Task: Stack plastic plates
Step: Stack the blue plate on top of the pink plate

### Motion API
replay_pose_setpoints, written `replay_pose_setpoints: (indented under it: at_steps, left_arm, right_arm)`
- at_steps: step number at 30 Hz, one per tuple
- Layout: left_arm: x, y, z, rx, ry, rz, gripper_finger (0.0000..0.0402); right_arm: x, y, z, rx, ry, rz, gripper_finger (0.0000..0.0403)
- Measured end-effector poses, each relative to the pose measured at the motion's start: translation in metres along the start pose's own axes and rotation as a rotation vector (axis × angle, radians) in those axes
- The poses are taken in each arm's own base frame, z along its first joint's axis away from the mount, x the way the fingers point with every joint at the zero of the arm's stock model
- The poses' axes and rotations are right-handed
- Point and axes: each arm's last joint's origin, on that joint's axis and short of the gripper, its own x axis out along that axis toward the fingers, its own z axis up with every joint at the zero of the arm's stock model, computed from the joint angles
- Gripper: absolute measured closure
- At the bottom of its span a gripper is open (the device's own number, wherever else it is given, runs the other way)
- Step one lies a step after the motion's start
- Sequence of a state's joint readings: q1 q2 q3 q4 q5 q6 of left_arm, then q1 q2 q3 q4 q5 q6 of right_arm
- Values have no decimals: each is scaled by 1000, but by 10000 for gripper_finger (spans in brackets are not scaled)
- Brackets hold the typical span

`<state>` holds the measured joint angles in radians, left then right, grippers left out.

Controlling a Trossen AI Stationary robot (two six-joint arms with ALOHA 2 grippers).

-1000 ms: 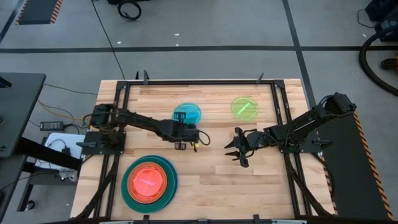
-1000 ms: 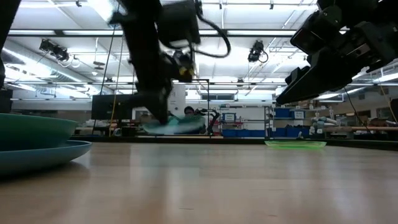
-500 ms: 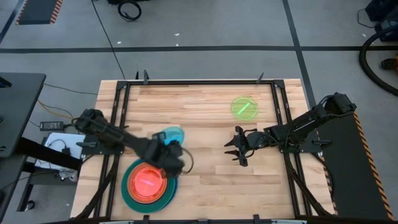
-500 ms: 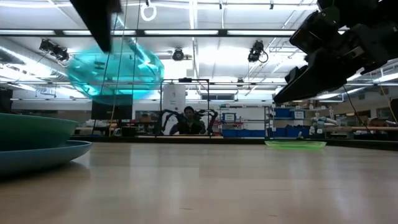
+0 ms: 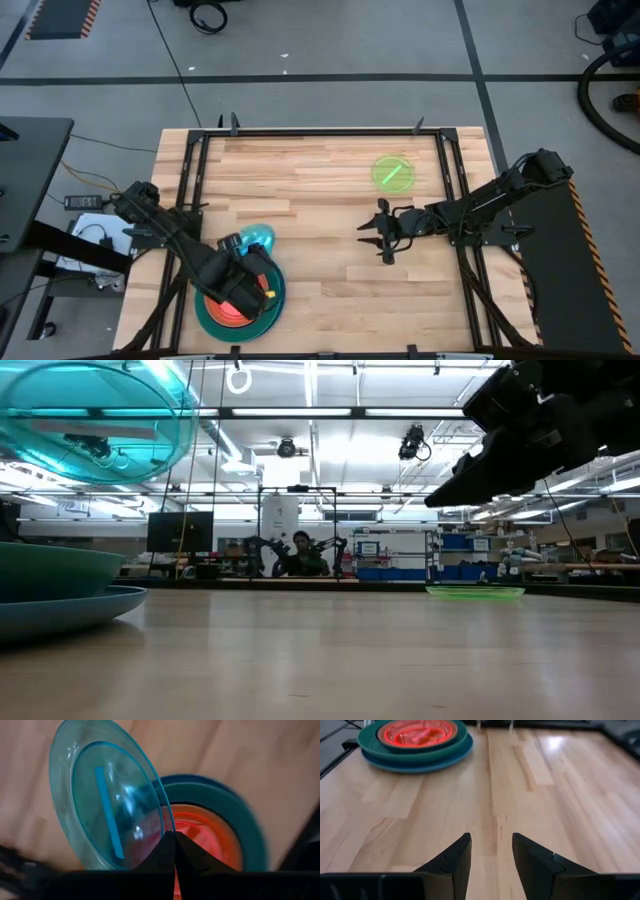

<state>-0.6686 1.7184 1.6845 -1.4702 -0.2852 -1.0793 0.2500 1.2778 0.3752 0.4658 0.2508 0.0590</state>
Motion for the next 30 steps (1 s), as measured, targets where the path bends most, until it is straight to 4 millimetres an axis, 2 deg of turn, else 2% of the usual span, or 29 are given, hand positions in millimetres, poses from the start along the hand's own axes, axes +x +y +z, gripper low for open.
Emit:
replay_pose_setpoints:
  at_steps: [6,11,17,23,30]
  left_arm:
    - [-3,-19,-9,-140,-42,-114,396]
    - [-9,-34,-28,-210,-41,-181,396]
    - [-15,-37,-46,-269,-21,-176,395]
    - [-17,-50,-45,-358,42,-315,395]
    - [-16,-52,-48,-443,176,-321,395]
  right_arm:
    - [1,-5,4,3,-35,19,250]
    - [2,-7,7,-5,-68,28,250]
    - [1,-7,11,-61,-105,-3,250]
    - [2,-13,10,-70,-90,-45,250]
    - [3,-14,9,-71,-77,-43,250]
